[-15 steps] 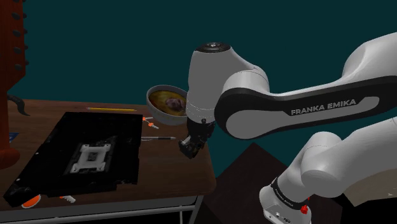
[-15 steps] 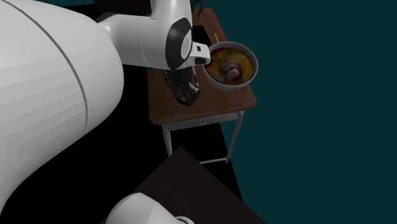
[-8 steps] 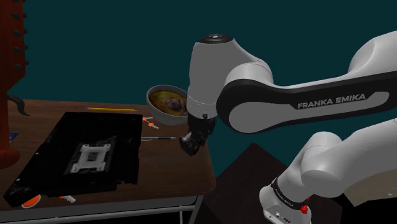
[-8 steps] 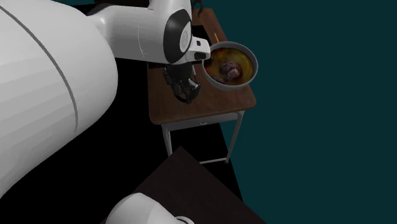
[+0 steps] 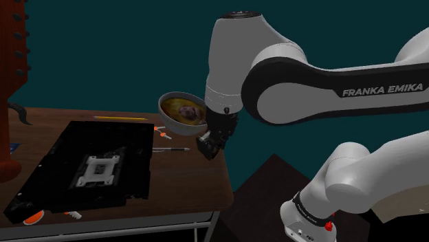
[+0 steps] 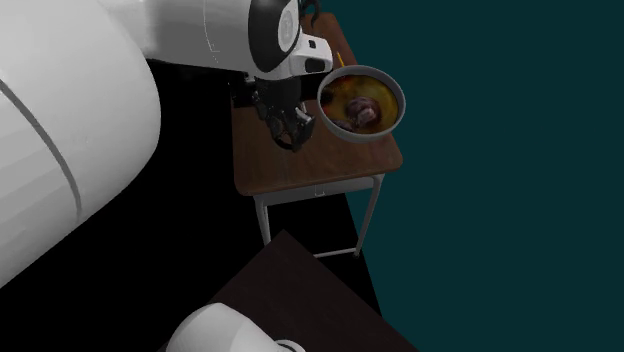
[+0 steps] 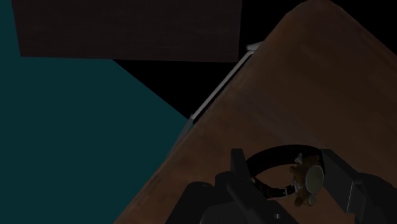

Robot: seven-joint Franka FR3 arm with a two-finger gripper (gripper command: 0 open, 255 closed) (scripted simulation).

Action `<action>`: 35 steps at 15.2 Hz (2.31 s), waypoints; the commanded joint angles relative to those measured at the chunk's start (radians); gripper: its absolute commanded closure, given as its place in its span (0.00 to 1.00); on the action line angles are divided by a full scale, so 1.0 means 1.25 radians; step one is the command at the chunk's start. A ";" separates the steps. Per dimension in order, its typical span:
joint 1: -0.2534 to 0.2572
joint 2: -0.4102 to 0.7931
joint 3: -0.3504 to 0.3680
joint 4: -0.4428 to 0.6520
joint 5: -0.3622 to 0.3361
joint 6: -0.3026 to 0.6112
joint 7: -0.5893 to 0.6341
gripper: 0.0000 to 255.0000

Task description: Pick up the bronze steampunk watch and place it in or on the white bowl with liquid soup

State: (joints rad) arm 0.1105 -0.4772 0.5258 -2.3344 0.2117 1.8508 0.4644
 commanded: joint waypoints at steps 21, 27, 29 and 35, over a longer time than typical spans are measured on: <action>-0.014 0.006 -0.034 0.231 -0.026 -0.226 0.004 1.00; -0.063 0.163 -0.038 0.353 -0.097 -0.205 -0.023 1.00; -0.075 0.219 -0.039 0.403 -0.123 -0.204 -0.028 1.00; -0.095 0.400 -0.040 0.585 -0.206 -0.224 -0.036 1.00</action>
State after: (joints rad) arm -0.0050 -0.0157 0.4777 -1.6452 -0.0276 1.5783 0.4226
